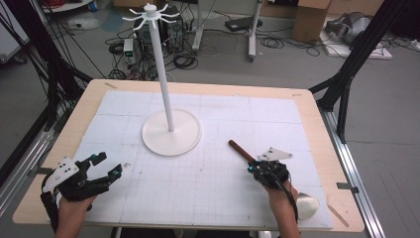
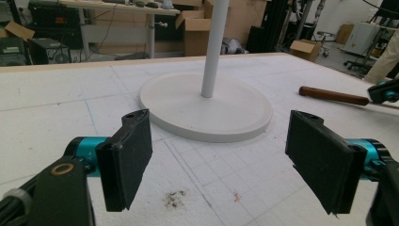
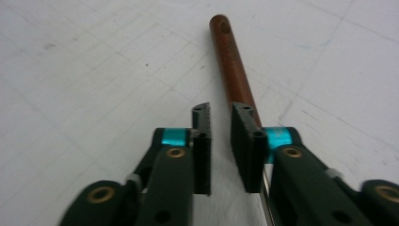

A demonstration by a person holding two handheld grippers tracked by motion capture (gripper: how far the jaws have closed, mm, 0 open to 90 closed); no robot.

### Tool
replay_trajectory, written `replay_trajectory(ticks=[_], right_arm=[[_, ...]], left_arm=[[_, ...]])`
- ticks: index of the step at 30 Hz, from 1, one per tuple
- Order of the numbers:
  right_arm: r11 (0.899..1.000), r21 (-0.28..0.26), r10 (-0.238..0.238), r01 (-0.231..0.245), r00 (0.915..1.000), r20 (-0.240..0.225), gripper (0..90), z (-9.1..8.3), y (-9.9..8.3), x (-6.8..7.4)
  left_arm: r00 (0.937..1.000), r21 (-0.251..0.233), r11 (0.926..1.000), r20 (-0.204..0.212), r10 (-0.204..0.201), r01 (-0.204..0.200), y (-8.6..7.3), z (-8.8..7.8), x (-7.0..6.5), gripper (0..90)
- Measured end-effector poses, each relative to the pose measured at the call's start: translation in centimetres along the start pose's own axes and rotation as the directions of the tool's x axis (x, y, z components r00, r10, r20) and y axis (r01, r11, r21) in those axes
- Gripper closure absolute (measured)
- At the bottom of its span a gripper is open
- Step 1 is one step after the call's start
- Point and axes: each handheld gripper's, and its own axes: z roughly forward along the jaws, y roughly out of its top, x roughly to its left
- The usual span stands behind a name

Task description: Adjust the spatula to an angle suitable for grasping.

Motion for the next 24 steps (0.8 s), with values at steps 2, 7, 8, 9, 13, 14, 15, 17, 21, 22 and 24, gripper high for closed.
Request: replay_trajectory(ticks=[2, 7, 8, 9, 13, 14, 15, 17, 21, 22, 24], right_arm=[[0.999, -0.040, 0.027, -0.026, 0.9995, 0.018, 63.0, -1.7, -0.7, -0.3], [0.982, -0.159, 0.108, -0.098, 0.9925, 0.057, 43.8, -5.8, -2.4, -1.4], [0.979, -0.176, 0.113, -0.100, 0.9913, 0.067, 40.0, -6.6, -2.7, -1.6], [0.977, -0.188, 0.118, -0.103, 0.9902, 0.074, 36.0, -7.3, -3.1, -1.8], [0.965, -0.234, 0.141, -0.117, 0.9861, 0.088, 24.4, -9.5, -5.1, -2.0], [0.965, -0.234, 0.141, -0.117, 0.9861, 0.088, 24.4, -9.5, -5.1, -2.0], [0.965, -0.234, 0.145, -0.121, 0.9855, 0.089, 21.9, -9.7, -5.4, -2.0], [0.962, -0.243, 0.145, -0.123, 0.9869, 0.072, 20.7, -10.5, -5.9, -2.0], [0.949, -0.289, 0.148, -0.123, 0.9870, 0.064, 20.5, -11.1, -5.9, -2.0], [0.944, -0.302, 0.157, -0.131, 0.9858, 0.061, 20.1, -11.3, -5.9, -1.9], [0.938, -0.320, 0.160, -0.133, 0.9855, 0.057, 19.7, -11.4, -6.0, -1.9]], left_arm=[[1.0000, 0.000, 1.0000, 0.003, -0.001, 0.001, 0.0, 0.0, 0.0, 23.7], [1.0000, 0.002, 1.0000, 0.005, -0.003, 0.003, 0.0, 0.0, -0.1, 23.1], [1.0000, 0.006, 1.0000, 0.006, -0.003, 0.003, 0.0, 0.0, -0.1, 22.9], [1.0000, 0.006, 1.0000, 0.006, -0.003, 0.003, 0.0, 0.0, -0.1, 22.9], [0.9999, 0.004, 1.0000, 0.009, -0.006, 0.006, 0.1, 0.0, -0.1, 22.9], [0.9999, 0.003, 1.0000, 0.010, -0.005, 0.005, 0.1, 0.0, -0.1, 22.9], [0.9999, 0.001, 1.0000, 0.010, -0.005, 0.005, 0.1, 0.0, 0.0, 22.9], [1.0000, -0.021, 0.9997, 0.004, -0.009, 0.009, 0.2, 0.0, -0.1, 23.0], [0.9999, -0.038, 0.9992, 0.008, -0.013, 0.013, 0.4, 0.1, 0.1, 23.0], [0.9999, -0.037, 0.9992, 0.009, -0.014, 0.014, 0.4, 0.2, 0.1, 22.9], [0.9999, -0.039, 0.9992, 0.011, -0.013, 0.013, 0.4, 0.2, 0.1, 22.6]])
